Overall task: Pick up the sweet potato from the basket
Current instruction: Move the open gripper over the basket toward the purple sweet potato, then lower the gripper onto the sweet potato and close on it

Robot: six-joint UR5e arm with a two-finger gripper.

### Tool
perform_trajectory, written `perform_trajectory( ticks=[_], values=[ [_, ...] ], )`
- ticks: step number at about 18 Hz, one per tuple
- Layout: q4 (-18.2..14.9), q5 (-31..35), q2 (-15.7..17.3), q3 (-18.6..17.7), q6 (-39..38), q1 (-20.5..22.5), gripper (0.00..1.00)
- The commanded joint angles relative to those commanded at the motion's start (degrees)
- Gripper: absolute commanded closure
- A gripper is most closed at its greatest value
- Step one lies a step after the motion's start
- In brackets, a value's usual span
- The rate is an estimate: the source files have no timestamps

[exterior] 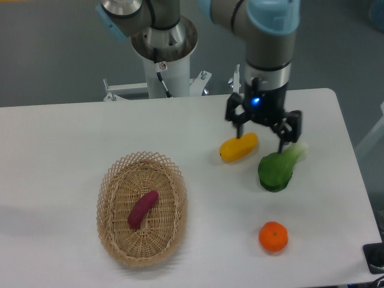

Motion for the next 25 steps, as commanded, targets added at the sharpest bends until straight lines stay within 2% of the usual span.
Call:
perform_trajectory(
  ticks=[2,5,8,10,18,22,25],
  values=[
    [3.08,-0.09,-0.7,-1.59,-7.46,-2.9,0.0],
    [3.97,0.17,-1.84,-2.38,-12.07,-7.21,0.0],
    [4.49,-0.17,-3.86,-2.56,-11.11,-9.32,0.0],
    [4.23,-0.35,-6.23,-2.56,-11.45,-12.66,0.0],
    [4.85,-0.09,-12.65,-4.32,-11.1,-17.06,0.0],
    [10.28,0.17,-15.55,-5.37,-11.63,-18.91,0.0],
    [11.35,0.96,-16.34,-5.9,-11.37,-19.0,0.0]
  ],
)
